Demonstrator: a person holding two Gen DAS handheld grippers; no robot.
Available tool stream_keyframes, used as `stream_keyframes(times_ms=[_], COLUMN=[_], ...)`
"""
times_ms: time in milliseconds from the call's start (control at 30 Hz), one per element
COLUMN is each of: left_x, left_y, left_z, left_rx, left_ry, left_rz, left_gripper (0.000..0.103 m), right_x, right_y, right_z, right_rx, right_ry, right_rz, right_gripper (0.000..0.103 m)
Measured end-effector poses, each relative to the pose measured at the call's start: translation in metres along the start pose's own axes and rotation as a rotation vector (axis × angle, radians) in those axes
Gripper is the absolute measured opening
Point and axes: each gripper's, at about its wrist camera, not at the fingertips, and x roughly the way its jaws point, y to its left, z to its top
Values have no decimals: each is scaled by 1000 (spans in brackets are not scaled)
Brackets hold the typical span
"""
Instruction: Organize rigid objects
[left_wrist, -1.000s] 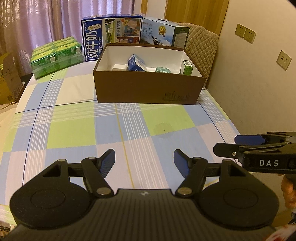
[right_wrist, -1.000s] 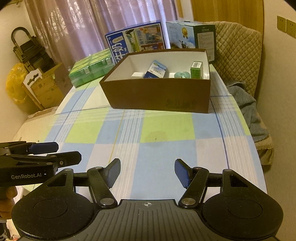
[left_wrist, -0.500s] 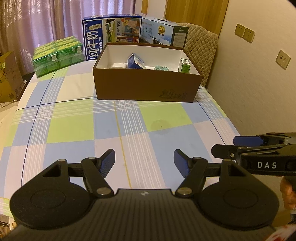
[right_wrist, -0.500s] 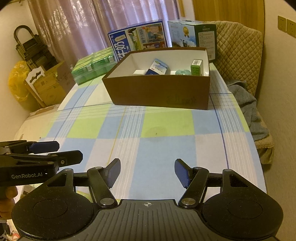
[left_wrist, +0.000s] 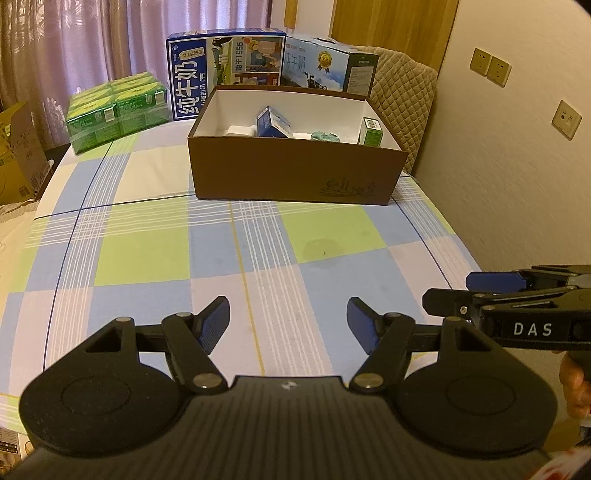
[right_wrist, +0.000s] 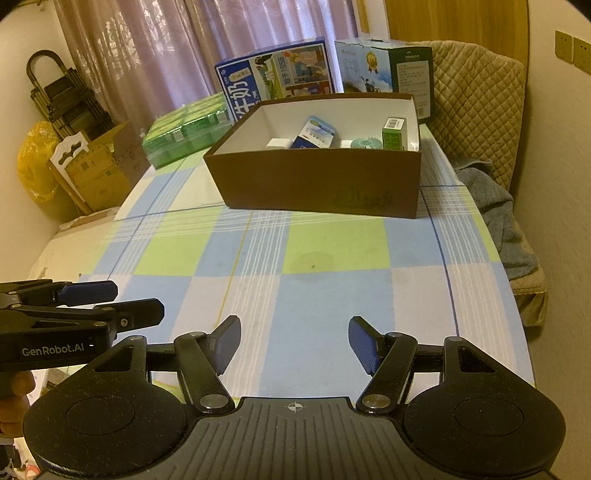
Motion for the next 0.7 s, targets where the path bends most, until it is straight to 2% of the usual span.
stream_keyframes(times_ms=[700], left_x=[14], left_y=[12], left_z=[9], left_rx=[-2], left_ry=[20], left_rz=[-9], left_gripper=[67], right_x=[14], right_y=[3], right_z=[7], right_rx=[22], right_ry=[11], right_rz=[-10], right_gripper=[62])
